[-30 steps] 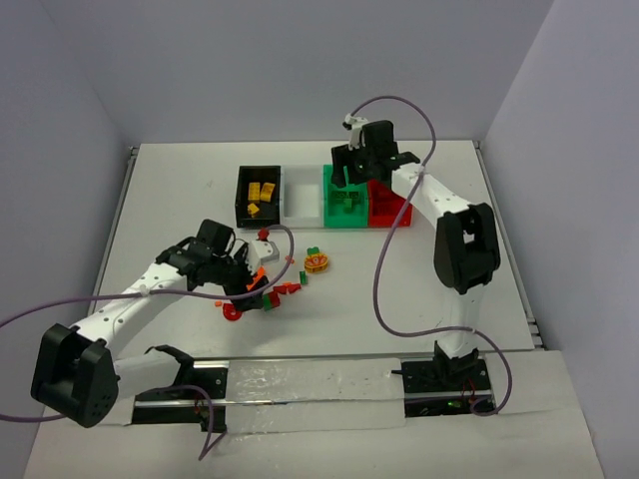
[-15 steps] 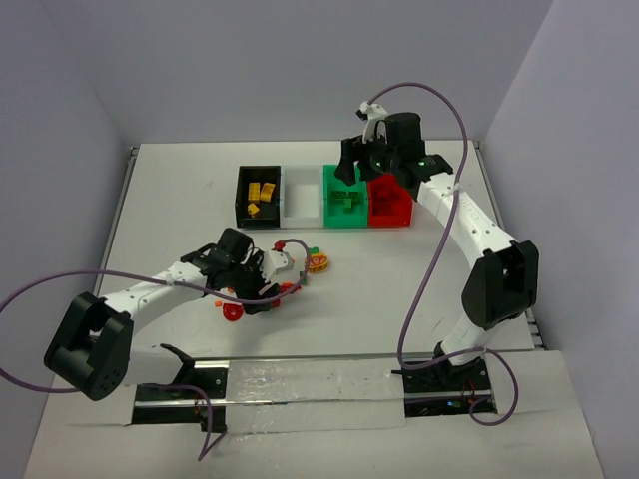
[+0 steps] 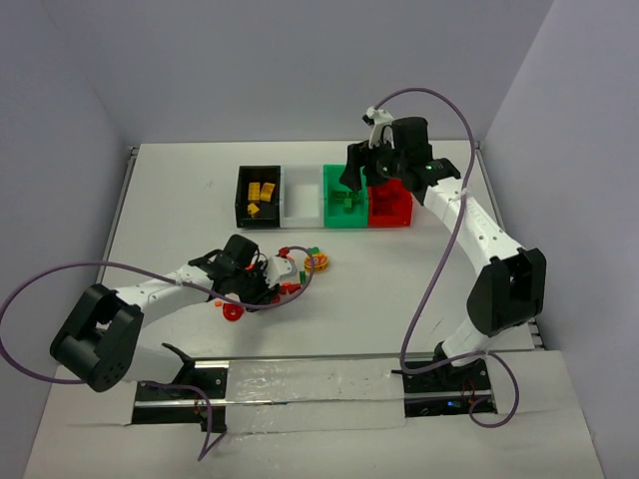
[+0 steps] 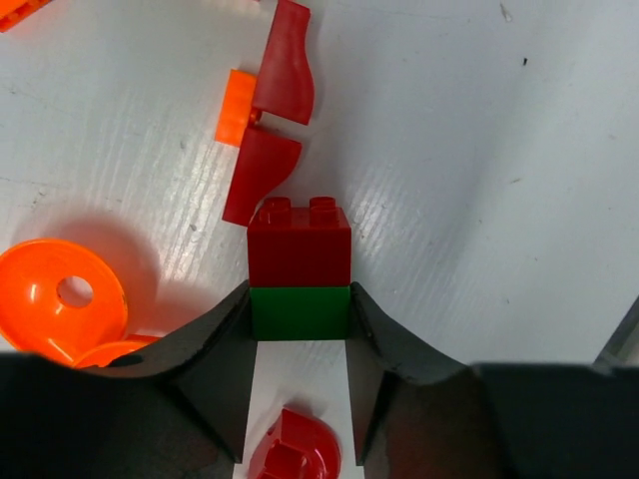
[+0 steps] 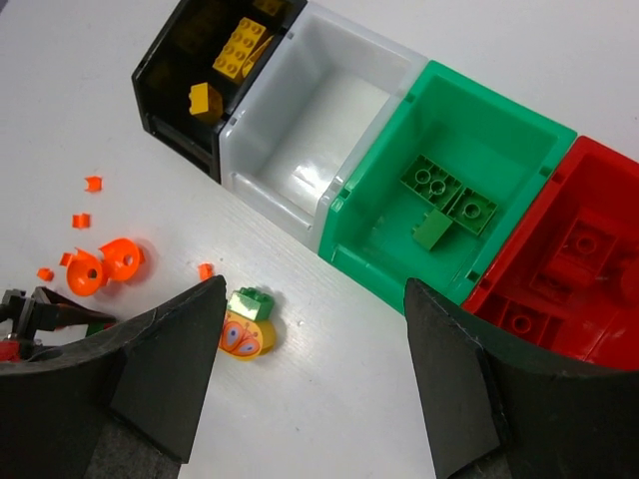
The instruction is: Sort the legos into containers by color
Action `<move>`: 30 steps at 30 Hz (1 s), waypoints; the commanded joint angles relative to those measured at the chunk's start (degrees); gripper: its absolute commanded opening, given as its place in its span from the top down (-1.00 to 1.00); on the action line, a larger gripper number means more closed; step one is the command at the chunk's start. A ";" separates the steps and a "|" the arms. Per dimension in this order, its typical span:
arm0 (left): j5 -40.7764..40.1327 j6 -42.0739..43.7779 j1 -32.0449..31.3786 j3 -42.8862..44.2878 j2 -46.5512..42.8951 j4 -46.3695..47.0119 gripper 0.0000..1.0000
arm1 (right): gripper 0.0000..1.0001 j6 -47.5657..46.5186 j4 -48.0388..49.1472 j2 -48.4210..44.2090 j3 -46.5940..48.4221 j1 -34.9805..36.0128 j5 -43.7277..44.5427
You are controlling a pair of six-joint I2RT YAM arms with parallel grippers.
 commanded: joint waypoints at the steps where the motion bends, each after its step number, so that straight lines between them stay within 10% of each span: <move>1: -1.27 -0.70 -0.37 -0.53 -1.12 3.65 0.18 | -0.57 1.15 0.35 -4.02 -1.36 -0.25 -1.67; 13: 1.83 -0.91 -0.45 7.36 -15.98 -4.34 0.84 | -0.60 9.21 7.26 -7.61 -17.61 0.15 -29.53; 30: -3.73 -3.76 -6.03 19.70 -12.82 -7.76 0.99 | -0.72 18.02 14.81 -1.07 -19.76 11.95 -40.97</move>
